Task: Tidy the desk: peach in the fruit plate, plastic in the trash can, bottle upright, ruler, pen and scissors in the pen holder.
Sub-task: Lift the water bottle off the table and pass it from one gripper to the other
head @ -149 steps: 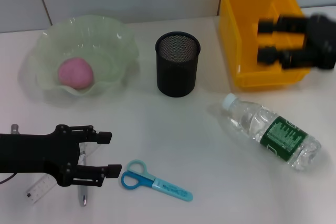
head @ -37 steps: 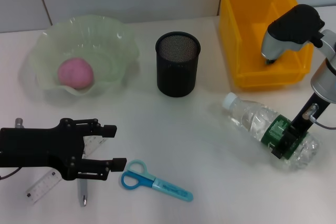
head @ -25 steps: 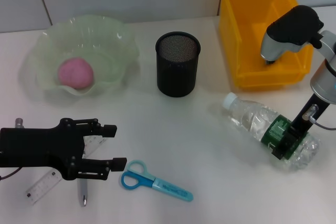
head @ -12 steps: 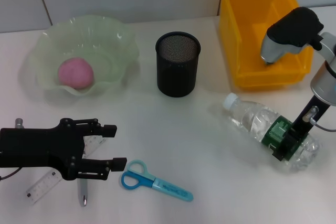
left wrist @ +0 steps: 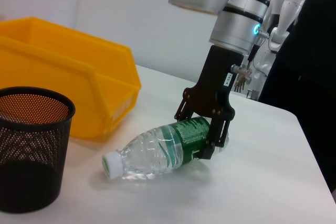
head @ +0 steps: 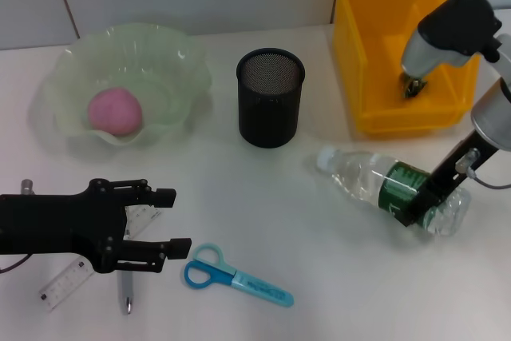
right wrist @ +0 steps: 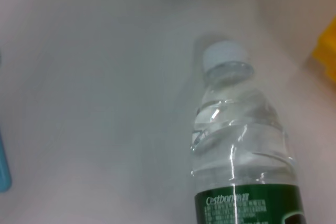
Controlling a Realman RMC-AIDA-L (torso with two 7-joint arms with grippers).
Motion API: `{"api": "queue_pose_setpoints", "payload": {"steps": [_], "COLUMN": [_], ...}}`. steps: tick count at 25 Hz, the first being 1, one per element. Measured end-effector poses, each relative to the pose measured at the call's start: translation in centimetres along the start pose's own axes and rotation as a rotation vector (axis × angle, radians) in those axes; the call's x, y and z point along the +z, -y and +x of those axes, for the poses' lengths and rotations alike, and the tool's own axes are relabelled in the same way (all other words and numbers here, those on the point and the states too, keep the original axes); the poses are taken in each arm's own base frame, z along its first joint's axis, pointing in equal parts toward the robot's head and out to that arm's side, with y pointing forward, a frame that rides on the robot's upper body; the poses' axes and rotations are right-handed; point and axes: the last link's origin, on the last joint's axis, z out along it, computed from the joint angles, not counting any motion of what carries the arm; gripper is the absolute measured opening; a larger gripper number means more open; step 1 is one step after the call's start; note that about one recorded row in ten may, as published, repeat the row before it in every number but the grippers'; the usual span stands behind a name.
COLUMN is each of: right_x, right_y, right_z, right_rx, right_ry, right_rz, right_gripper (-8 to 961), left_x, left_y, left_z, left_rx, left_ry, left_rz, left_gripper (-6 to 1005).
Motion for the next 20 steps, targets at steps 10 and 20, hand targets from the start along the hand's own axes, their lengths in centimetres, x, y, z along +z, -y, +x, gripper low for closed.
{"api": "queue_pose_setpoints", "payload": {"steps": [10,20], "right_x": [-0.17,-0.69], "right_y": [-0.06,-0.26], "right_z": [0.06,0.24], "right_rx": [-0.005,-0.059], "right_ry": [0.02,0.116], "right_rz": [-0.004,-0.011], "right_gripper": [770,769], "left_x": [-0.07,-0.04], "left_y": [0.08,0.17], "left_z": [0.11,0.21], "left_rx": [0.004,0.009], "left_ry": [0.0,0.001], "left_rz": [0.001,0.003], "left_gripper": [813,812]}}
